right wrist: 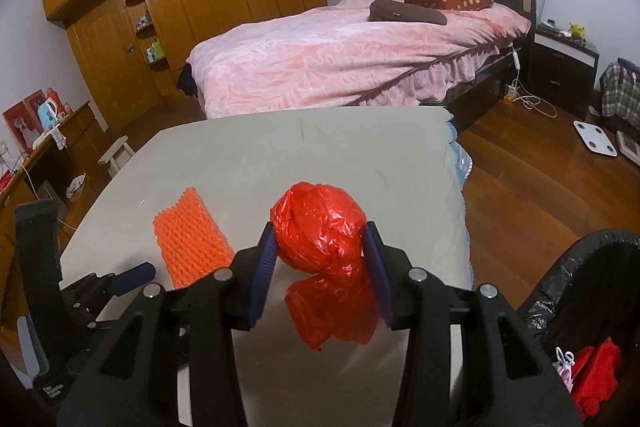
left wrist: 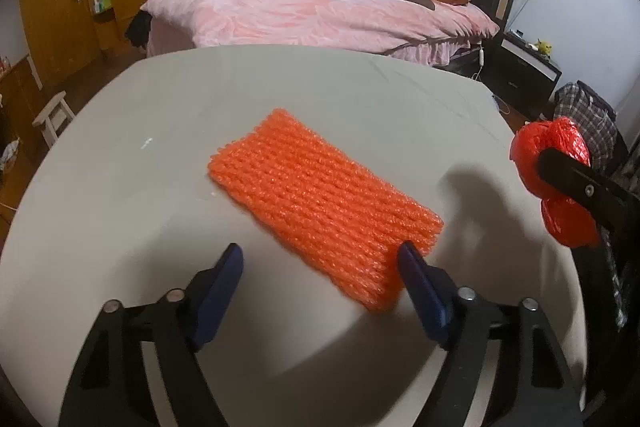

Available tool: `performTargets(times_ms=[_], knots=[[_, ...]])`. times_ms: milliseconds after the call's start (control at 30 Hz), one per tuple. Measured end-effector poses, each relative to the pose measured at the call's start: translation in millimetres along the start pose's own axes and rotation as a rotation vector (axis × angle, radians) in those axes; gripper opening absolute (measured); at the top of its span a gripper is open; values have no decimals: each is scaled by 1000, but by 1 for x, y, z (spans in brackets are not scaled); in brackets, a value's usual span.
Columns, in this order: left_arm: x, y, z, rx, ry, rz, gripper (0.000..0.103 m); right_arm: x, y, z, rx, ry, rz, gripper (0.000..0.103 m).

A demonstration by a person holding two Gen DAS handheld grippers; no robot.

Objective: Collect trash
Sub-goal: 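Grasp the orange mesh sleeve with the left gripper and lift it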

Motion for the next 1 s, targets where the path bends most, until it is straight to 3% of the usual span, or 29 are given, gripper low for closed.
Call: performTargets(times_ms=[167, 333, 667, 733, 833, 867, 1000], knots=[[20, 15, -3, -13, -2, 48, 76, 2, 0, 0, 0, 5, 4, 42], [32, 24, 1, -29, 44, 1, 79, 3, -3, 1, -1, 2, 3, 42], [27, 4, 2, 1, 71, 25, 81, 7, -4, -1, 1, 21, 12, 42], [26, 5, 2, -6, 73, 6, 71, 7, -5, -1, 5, 19, 15, 42], [19, 6, 3, -16, 55, -57, 39, 8, -3, -1, 7, 19, 18, 42], [17, 6, 3, -19, 55, -88, 21, 9, -3, -1, 6, 18, 21, 42], [11, 8, 3, -34, 47, -110, 12, 13, 2, 0, -4, 34, 22, 42]])
Point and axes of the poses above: each gripper's, at about its wrist camera, not at the fingertips, and y roughly against the way its jaws point, x to its left, z to its top, the point moved 4 cm from there along -y, roughly the way its jaws point, and after that the axes turned 8 degrees about -z, right-handed, at the moved point
